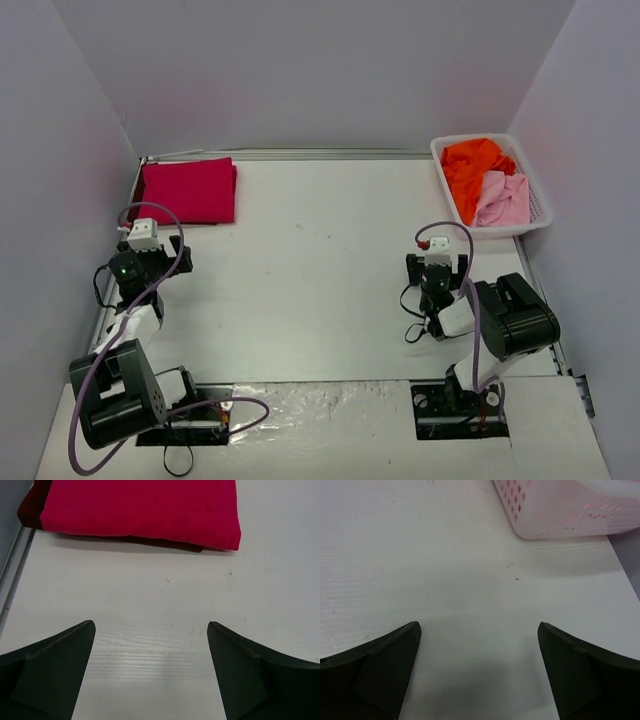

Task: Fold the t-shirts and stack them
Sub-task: Put the neatly folded tshirt into the corner of the board with the left arm

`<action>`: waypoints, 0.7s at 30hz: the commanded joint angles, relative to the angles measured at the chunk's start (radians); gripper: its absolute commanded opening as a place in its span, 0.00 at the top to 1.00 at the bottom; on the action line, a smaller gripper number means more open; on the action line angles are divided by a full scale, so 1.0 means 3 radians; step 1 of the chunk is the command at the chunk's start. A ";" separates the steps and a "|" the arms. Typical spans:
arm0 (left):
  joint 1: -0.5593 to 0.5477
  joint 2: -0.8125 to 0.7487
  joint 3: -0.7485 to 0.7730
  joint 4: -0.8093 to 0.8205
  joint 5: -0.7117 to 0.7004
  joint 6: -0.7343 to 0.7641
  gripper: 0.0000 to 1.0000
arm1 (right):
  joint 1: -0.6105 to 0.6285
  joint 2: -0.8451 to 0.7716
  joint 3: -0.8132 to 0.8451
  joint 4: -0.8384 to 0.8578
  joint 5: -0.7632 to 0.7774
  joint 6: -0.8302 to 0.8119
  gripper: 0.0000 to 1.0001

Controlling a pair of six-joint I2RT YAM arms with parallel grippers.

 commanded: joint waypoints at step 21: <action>0.0199 0.0003 0.0259 -0.0205 0.0238 -0.0226 0.06 | -0.0206 0.0176 0.0127 0.1497 0.0103 0.0358 0.00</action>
